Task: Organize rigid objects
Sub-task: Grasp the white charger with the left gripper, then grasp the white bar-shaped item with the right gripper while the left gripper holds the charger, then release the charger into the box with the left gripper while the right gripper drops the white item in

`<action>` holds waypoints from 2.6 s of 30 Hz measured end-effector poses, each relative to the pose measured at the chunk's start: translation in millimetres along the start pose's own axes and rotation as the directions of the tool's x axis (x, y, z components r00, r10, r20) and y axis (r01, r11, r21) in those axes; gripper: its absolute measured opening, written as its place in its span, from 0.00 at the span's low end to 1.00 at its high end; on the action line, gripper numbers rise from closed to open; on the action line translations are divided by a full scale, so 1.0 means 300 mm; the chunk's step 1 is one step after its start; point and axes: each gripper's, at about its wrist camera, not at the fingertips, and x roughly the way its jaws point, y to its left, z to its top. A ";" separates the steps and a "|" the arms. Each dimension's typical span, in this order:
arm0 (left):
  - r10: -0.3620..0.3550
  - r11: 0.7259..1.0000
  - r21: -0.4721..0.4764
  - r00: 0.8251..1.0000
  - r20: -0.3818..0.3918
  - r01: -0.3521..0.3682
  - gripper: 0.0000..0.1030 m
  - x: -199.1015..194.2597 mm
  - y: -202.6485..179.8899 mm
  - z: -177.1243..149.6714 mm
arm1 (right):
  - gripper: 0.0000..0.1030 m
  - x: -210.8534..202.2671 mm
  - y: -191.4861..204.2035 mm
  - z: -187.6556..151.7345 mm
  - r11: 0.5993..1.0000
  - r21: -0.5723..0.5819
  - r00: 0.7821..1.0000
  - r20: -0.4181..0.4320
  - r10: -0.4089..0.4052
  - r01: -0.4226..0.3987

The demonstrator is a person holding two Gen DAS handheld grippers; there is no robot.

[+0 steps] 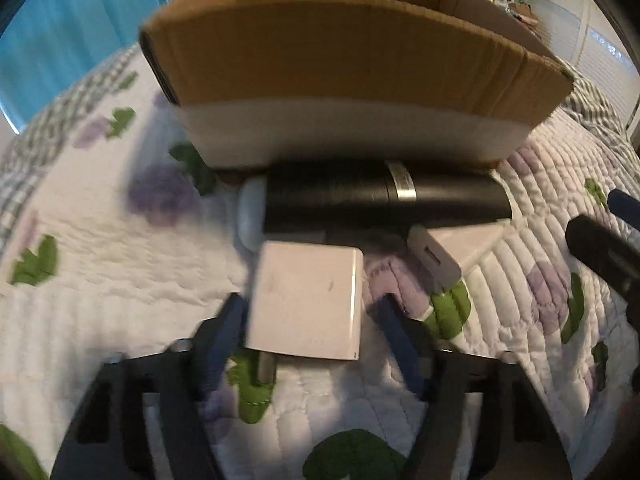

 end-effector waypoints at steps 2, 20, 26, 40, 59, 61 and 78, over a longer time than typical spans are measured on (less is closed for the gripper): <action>-0.003 1.000 -0.003 1.000 0.014 0.003 0.50 -0.019 0.003 -0.006 | 0.98 0.000 -0.003 -0.003 1.000 0.008 1.000 -0.001 0.000 0.000; 0.026 0.988 -0.154 0.991 0.133 -0.006 0.49 -0.178 0.115 -0.045 | 0.91 0.201 0.178 -0.030 0.993 -0.076 0.984 -0.161 0.072 -0.085; 0.014 0.989 -0.148 0.993 0.118 0.004 0.49 -0.155 0.119 -0.038 | 0.67 0.254 0.205 0.001 0.997 -0.073 0.989 -0.147 0.022 -0.034; 0.022 0.993 -0.122 0.990 0.142 -0.004 0.49 -0.205 0.097 -0.047 | 0.67 0.121 0.218 -0.070 0.993 -0.117 0.991 -0.136 -0.002 -0.014; -0.002 0.995 -0.092 0.963 0.268 0.028 0.49 -0.466 0.082 0.045 | 0.66 -0.217 0.134 0.022 0.993 -0.116 0.997 0.076 0.028 -0.019; 0.000 0.996 -0.087 0.957 0.291 0.026 0.49 -0.499 0.081 0.083 | 0.66 -0.251 0.125 0.071 0.993 -0.116 0.994 0.109 0.028 -0.015; 0.001 1.000 0.012 0.925 0.379 -0.006 0.49 -0.397 0.048 0.566 | 0.66 -0.269 0.042 0.517 0.987 -0.163 0.957 0.289 0.043 0.005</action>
